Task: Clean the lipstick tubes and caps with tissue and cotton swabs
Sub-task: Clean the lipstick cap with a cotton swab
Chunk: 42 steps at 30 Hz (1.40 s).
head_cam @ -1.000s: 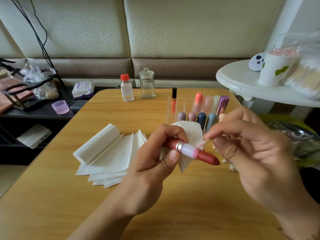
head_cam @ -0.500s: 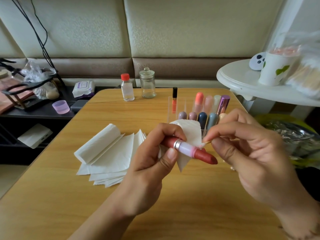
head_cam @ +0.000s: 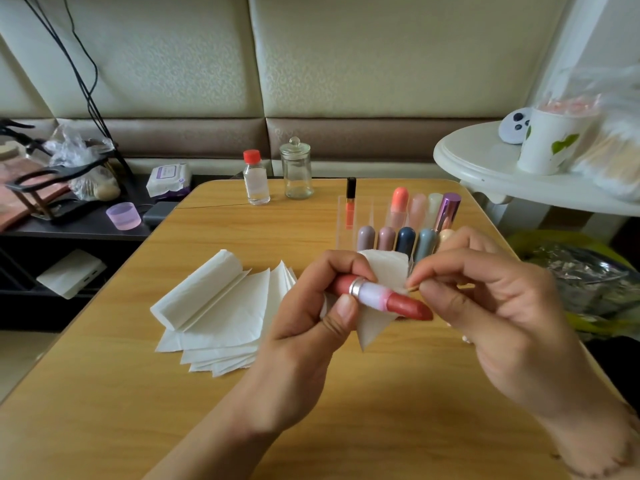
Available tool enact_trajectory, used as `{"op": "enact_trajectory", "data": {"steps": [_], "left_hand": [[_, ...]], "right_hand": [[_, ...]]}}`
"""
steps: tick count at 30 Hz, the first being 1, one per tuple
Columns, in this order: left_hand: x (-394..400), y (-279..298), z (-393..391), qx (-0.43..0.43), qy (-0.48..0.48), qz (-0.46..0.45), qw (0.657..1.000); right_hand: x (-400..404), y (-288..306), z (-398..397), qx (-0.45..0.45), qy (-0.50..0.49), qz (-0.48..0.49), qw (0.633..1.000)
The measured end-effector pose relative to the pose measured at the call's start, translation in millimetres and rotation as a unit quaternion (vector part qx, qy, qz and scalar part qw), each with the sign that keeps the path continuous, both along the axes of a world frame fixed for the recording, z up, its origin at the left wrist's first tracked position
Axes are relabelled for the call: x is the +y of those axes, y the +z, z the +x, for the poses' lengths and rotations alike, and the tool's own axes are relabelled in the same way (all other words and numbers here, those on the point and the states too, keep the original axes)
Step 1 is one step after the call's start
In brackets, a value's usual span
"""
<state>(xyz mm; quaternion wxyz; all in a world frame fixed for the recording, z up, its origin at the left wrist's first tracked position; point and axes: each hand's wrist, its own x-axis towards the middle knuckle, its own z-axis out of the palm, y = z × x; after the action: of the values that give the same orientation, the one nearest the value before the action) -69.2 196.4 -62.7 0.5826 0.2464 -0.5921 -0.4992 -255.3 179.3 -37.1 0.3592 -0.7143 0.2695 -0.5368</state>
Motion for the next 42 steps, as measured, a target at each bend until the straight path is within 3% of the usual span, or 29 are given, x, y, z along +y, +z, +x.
{"op": "enact_trajectory", "data": {"steps": [2,4,6,9,14,29,35,42], "left_hand": [[0.7,2.9,-1.0,0.012,0.009,0.023,1.0],[-0.8,2.2,-2.1,-0.05,0.096,0.015,0.994],[-3.1,-0.2,-3.5,-0.107,0.183,0.01,0.977],[-4.8,-0.3,-6.0,-0.122,0.23,0.033,0.965],[-4.1,-0.9,-6.4,-0.14,0.22,0.043,0.964],[-0.4,6.5,-9.1,-0.116,0.215,0.054,0.968],[0.1,7.3,-9.8,-0.107,0.192,0.097,0.971],[0.8,9.7,-10.6,-0.091,0.17,0.128,0.973]], "right_hand": [[-1.0,-1.8,-1.0,-0.014,-0.032,0.009,0.999],[-2.6,-6.5,-2.0,-0.041,-0.114,0.01,0.993],[-0.5,-10.4,1.4,-0.056,-0.187,-0.017,0.981],[11.7,-13.3,14.7,-0.052,-0.203,-0.093,0.973],[14.8,-23.0,29.8,0.038,-0.223,-0.122,0.967],[8.6,-26.9,25.0,0.091,-0.254,-0.105,0.957],[12.3,-21.5,29.7,0.014,-0.232,-0.107,0.967],[9.8,-24.3,29.3,0.022,-0.226,-0.084,0.97]]}}
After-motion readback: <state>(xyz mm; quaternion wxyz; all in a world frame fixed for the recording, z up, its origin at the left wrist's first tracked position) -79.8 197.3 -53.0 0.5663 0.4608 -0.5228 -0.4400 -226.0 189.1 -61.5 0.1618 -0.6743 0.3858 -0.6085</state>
